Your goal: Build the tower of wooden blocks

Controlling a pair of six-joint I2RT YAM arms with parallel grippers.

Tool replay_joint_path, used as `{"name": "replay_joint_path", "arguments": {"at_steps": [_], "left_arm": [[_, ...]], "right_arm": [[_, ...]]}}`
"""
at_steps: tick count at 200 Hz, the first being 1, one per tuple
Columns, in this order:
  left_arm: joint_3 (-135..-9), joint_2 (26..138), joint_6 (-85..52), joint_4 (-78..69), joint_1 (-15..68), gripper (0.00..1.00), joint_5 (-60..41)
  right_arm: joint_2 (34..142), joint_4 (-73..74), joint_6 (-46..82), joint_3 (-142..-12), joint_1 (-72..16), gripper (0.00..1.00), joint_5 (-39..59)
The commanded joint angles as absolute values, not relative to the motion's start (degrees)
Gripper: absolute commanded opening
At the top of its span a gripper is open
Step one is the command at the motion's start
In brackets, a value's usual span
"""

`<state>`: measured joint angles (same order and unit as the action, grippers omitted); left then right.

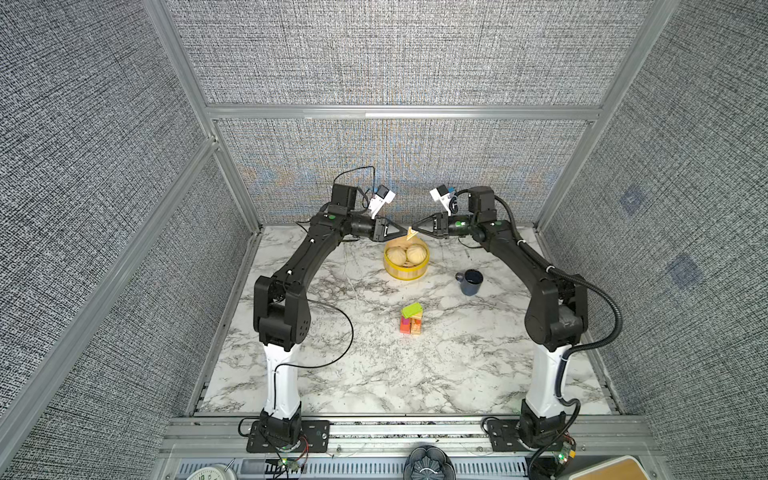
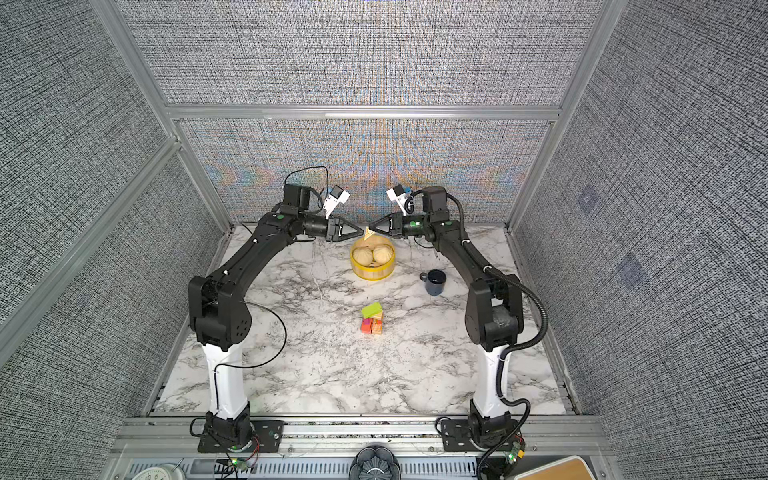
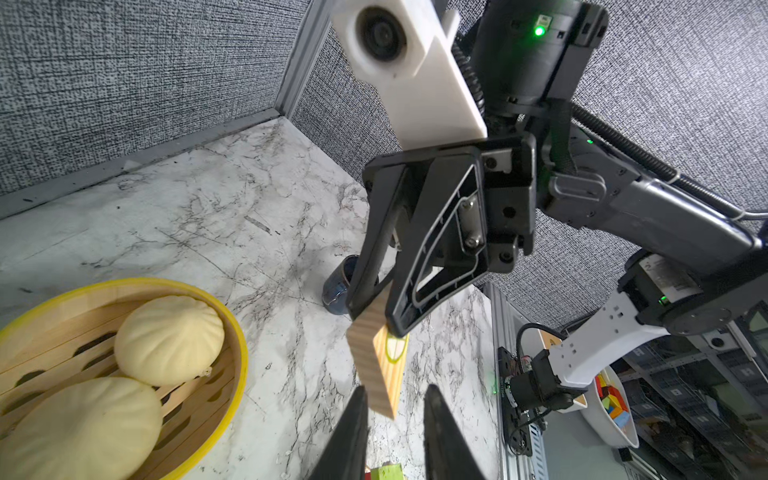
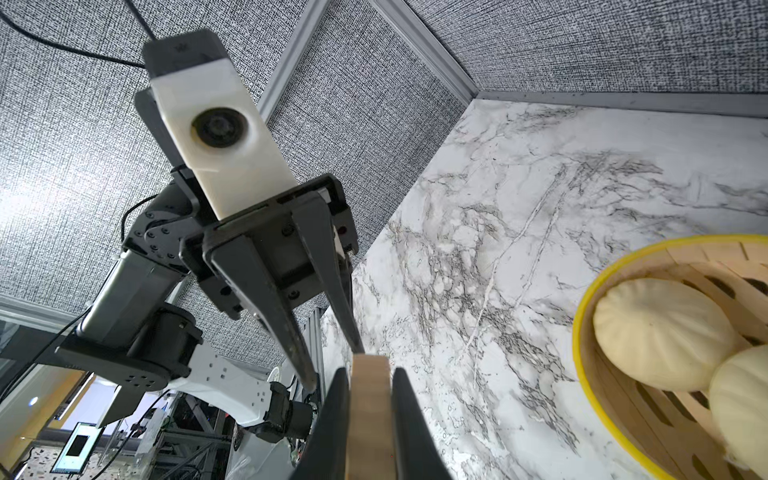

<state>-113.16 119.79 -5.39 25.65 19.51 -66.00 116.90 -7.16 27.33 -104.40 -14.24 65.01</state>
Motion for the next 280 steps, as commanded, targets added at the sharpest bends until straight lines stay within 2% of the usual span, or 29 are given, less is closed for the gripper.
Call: {"name": "replay_joint_path", "arguments": {"at_steps": [1, 26, 64, 88, 143, 173, 191, 230, 260, 280], "left_arm": [[-114.73, 120.85, -4.6, 26.82, 19.55, 0.22, -68.62], [-115.44, 121.88, -4.52, 27.08, 19.57, 0.22, -68.29], [-117.6, 123.65, -5.95, 26.58, 19.54, 0.3, -69.4], [-118.56, 124.27, -6.02, 27.07, 19.59, 0.31, -70.04], [-119.59, 125.68, -7.36, 26.5, 19.59, 0.25, -72.83], [-119.62, 125.69, -7.43, 26.58, 19.59, 0.12, -73.3], [-119.76, 125.71, -7.46, 26.56, 19.55, 0.11, -73.08], [-119.62, 125.77, -7.12, 26.98, 19.52, 0.06, -72.57], [-119.0, 125.27, -6.47, 27.3, 19.49, 0.04, -71.73], [-118.92, 124.88, -5.17, 28.57, 19.37, 0.04, -70.62]], "right_arm": [[117.16, -3.79, 28.8, -105.16, -14.29, 0.0, 66.95], [117.72, -3.33, 29.18, -105.38, -14.38, 0.0, 67.59], [118.3, -3.17, 29.46, -105.95, -14.56, 0.0, 68.09], [118.39, -1.92, 30.14, -106.0, -14.61, 0.0, 68.11], [119.09, -0.45, 30.86, -106.35, -15.11, 0.0, 68.24], [119.38, -0.16, 30.94, -106.25, -15.11, 0.0, 68.18], [119.48, 0.13, 31.13, -106.22, -15.13, 0.02, 68.16], [119.45, 0.36, 31.09, -105.82, -15.22, 0.21, 67.94], [119.22, 1.36, 31.12, -105.02, -15.16, 0.43, 67.35], [118.58, 1.58, 29.96, -104.07, -15.17, 0.64, 66.47]]}}
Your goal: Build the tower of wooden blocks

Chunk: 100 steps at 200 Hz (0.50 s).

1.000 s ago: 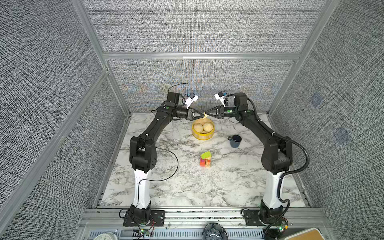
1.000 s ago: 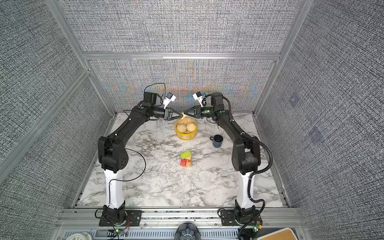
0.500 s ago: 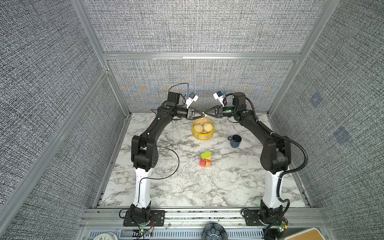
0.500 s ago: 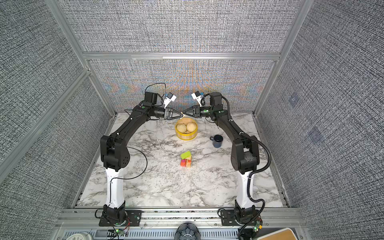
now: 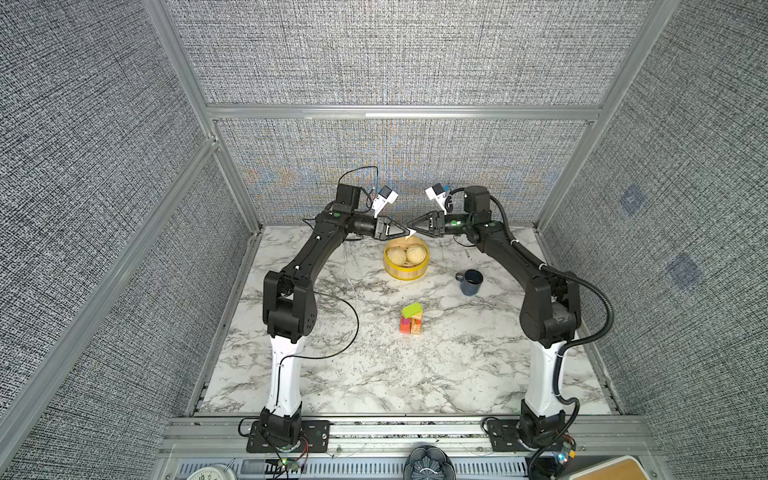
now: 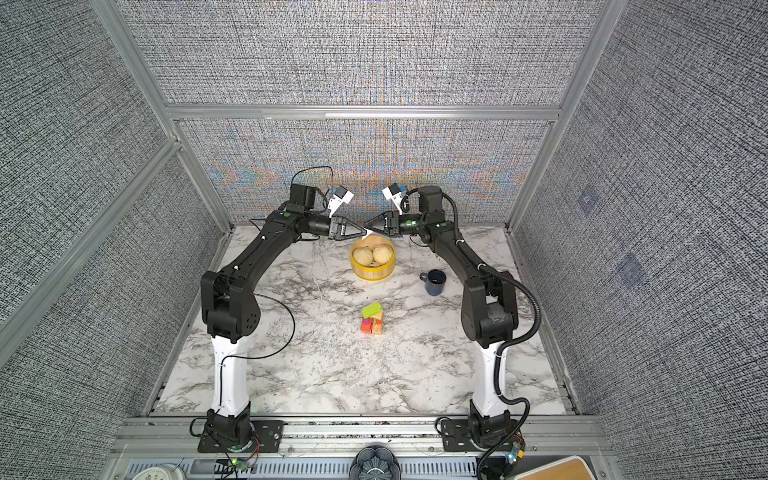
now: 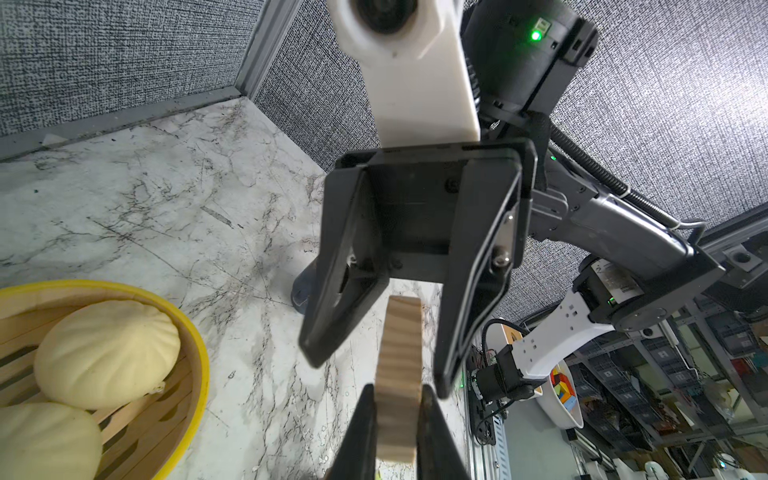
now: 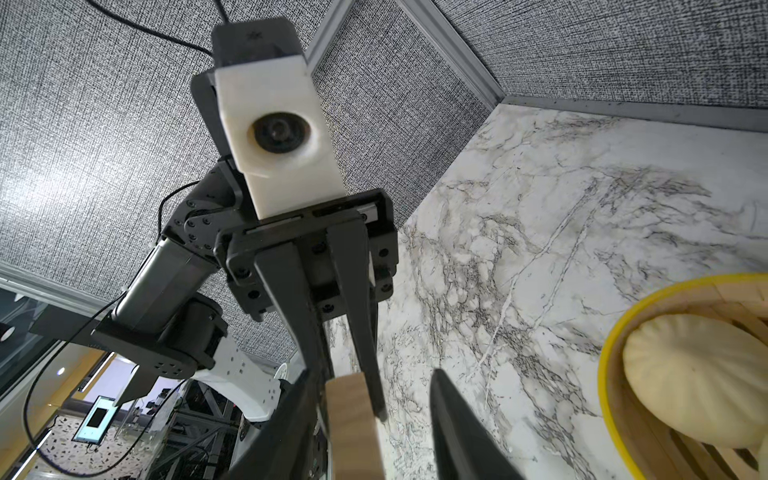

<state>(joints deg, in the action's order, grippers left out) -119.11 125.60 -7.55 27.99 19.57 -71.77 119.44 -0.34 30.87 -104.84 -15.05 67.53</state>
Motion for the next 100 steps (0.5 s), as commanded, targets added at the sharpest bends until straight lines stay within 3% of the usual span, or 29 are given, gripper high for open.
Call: {"name": "replay_joint_path", "arguments": {"at_steps": [1, 30, 100], "left_arm": [[-118.92, 124.84, -5.09, 28.65, 19.4, 0.04, -70.51], [-117.79, 123.31, -2.2, 31.2, 19.3, 0.05, -66.4], [-111.09, 118.22, 4.23, 36.39, 21.32, 0.06, -53.33]], "right_arm": [[118.57, 1.58, 29.92, -104.02, -15.19, 0.65, 66.42], [117.09, 1.55, 28.97, -102.13, -14.4, 0.74, 64.73], [108.97, 1.67, 29.0, -90.42, -10.13, 0.75, 56.55]]}}
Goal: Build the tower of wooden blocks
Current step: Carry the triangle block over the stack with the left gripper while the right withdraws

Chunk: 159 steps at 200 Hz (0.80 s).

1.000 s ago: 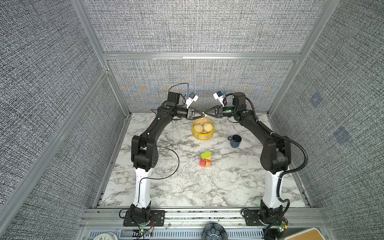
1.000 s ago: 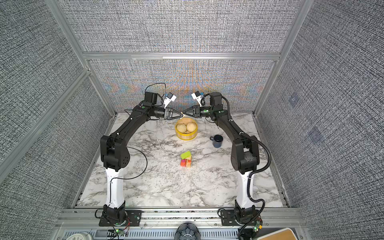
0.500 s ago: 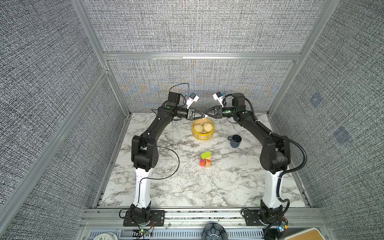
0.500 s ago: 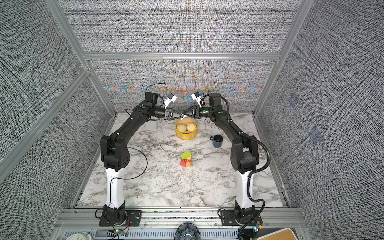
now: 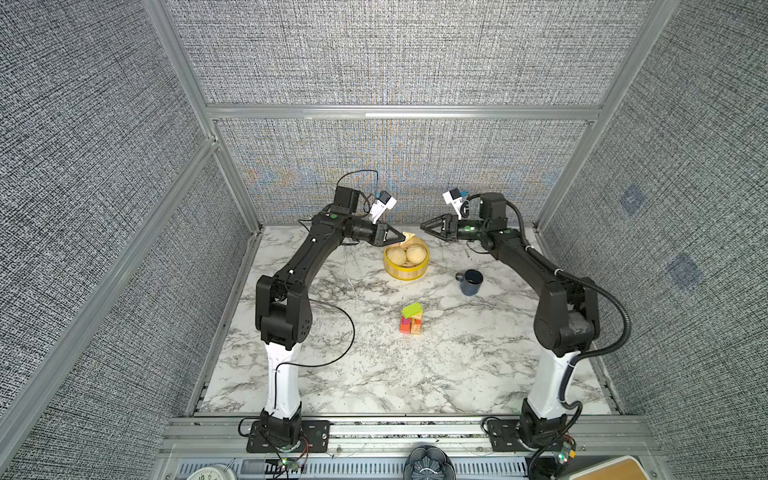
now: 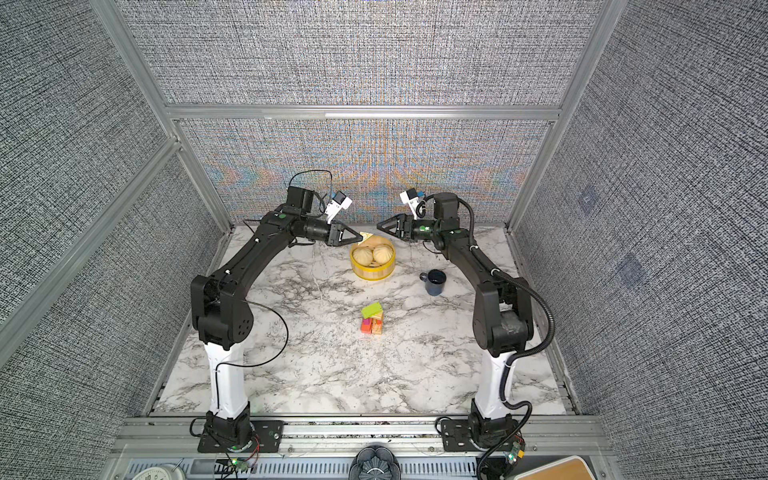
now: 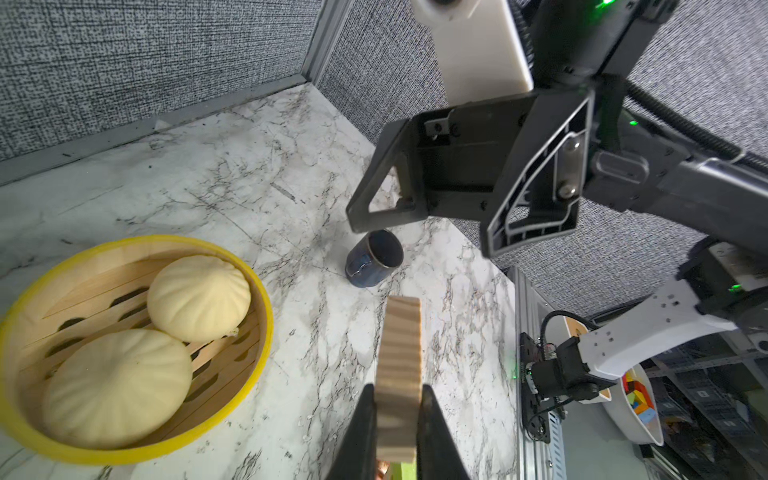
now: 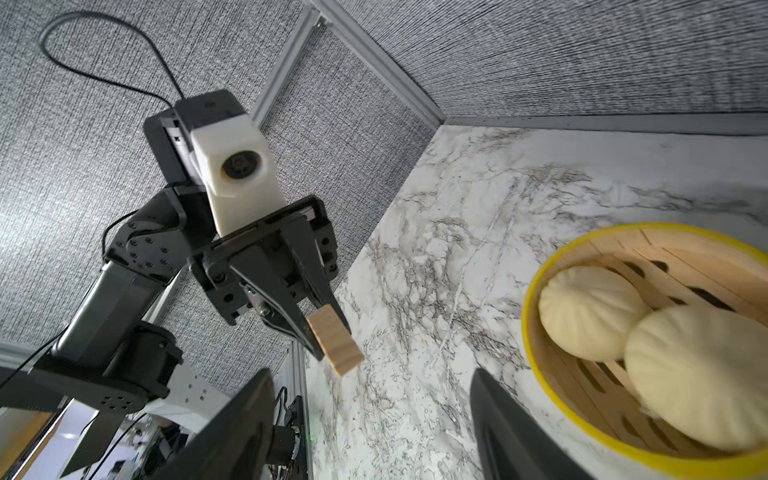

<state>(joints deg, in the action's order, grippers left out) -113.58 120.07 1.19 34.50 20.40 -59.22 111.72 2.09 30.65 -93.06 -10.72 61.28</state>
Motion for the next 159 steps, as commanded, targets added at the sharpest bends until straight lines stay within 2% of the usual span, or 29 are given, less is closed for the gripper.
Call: {"name": "replay_joint_path", "arguments": {"at_steps": [1, 99, 159], "left_arm": [[-110.87, 118.0, 4.27, 36.26, 21.43, 0.06, -53.16], [-86.69, 102.89, 3.98, 26.5, 32.0, 0.06, -29.6], [-74.43, 95.73, 4.13, 19.21, 38.52, 0.06, -18.77]], "right_arm": [[108.85, 1.49, 28.83, -90.26, -10.07, 0.75, 56.36], [92.41, -3.41, 25.27, -69.29, -9.24, 0.75, 38.59], [85.16, -1.66, 24.66, -59.06, -10.69, 0.75, 33.89]]}}
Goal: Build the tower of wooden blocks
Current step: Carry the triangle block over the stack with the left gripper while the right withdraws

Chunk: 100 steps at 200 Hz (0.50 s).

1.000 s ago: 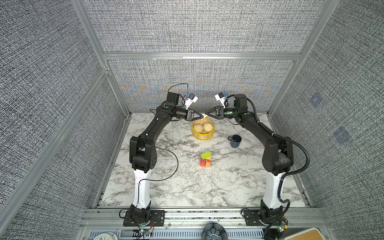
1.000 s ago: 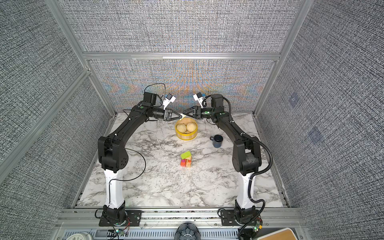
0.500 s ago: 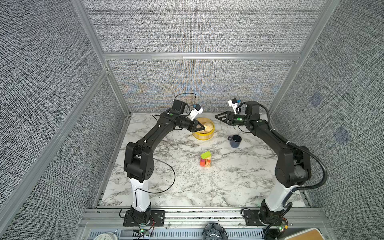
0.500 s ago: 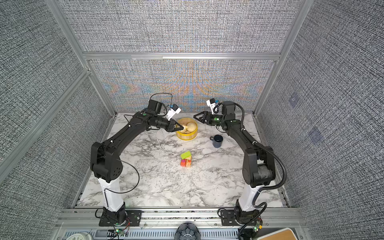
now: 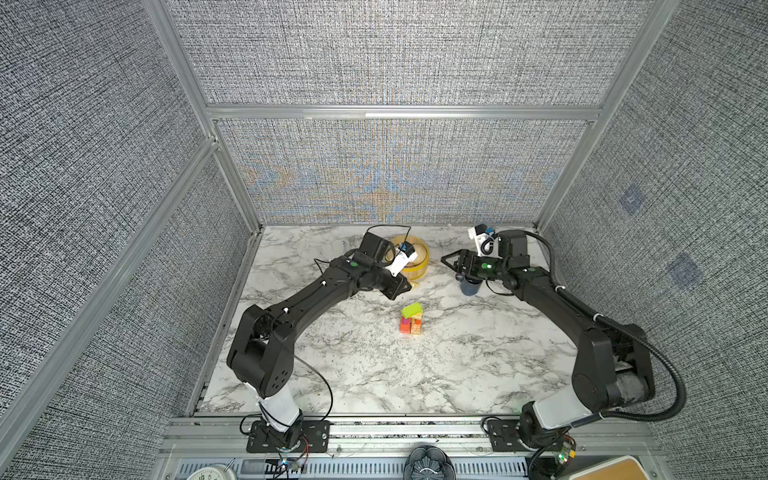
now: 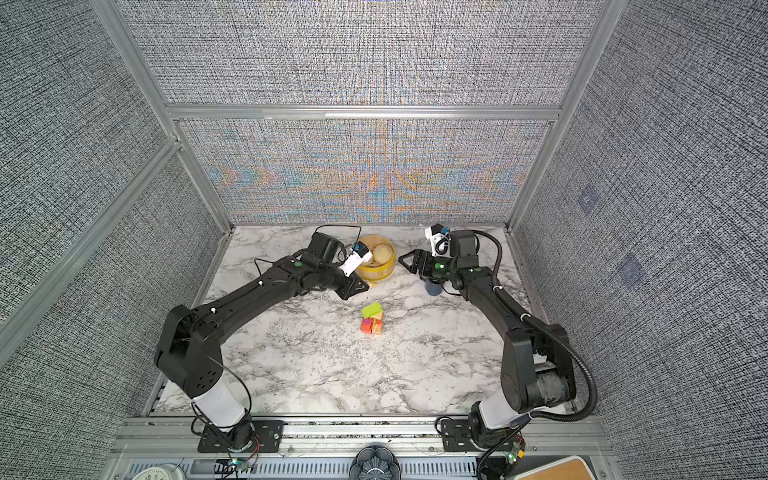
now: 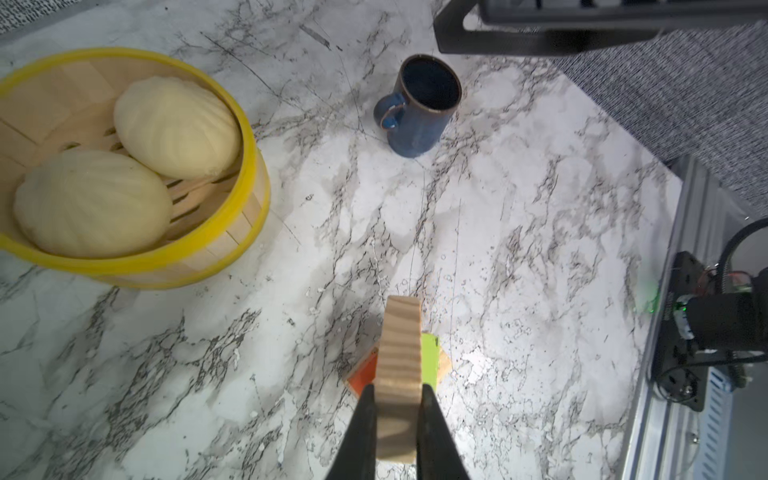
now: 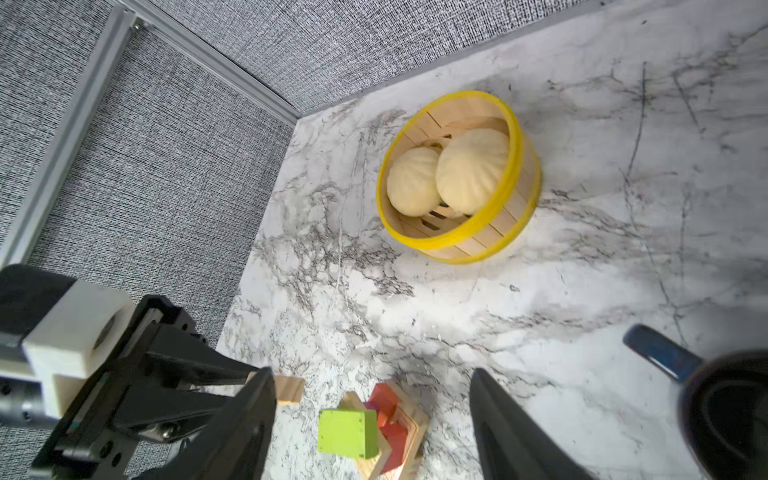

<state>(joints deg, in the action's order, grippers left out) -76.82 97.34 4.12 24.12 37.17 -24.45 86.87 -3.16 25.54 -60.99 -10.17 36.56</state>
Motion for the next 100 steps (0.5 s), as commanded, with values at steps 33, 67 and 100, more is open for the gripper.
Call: {"name": "replay_joint_path", "arguments": {"at_steps": [33, 67, 100], "left_arm": [[-69.67, 93.22, 3.61, 15.56, 41.14, 0.05, -13.77], [-67.94, 92.11, 4.12, 14.63, 43.69, 0.05, -10.33], [-67.03, 92.36, 4.14, 15.02, 45.29, 0.05, -9.03]], "right_arm": [[83.48, -3.06, 23.16, -57.52, -11.16, 0.75, 32.89], [83.21, -3.34, 22.85, -57.53, -11.22, 0.74, 32.62], [83.68, -3.08, 22.88, -57.48, -11.31, 0.75, 32.79]]}}
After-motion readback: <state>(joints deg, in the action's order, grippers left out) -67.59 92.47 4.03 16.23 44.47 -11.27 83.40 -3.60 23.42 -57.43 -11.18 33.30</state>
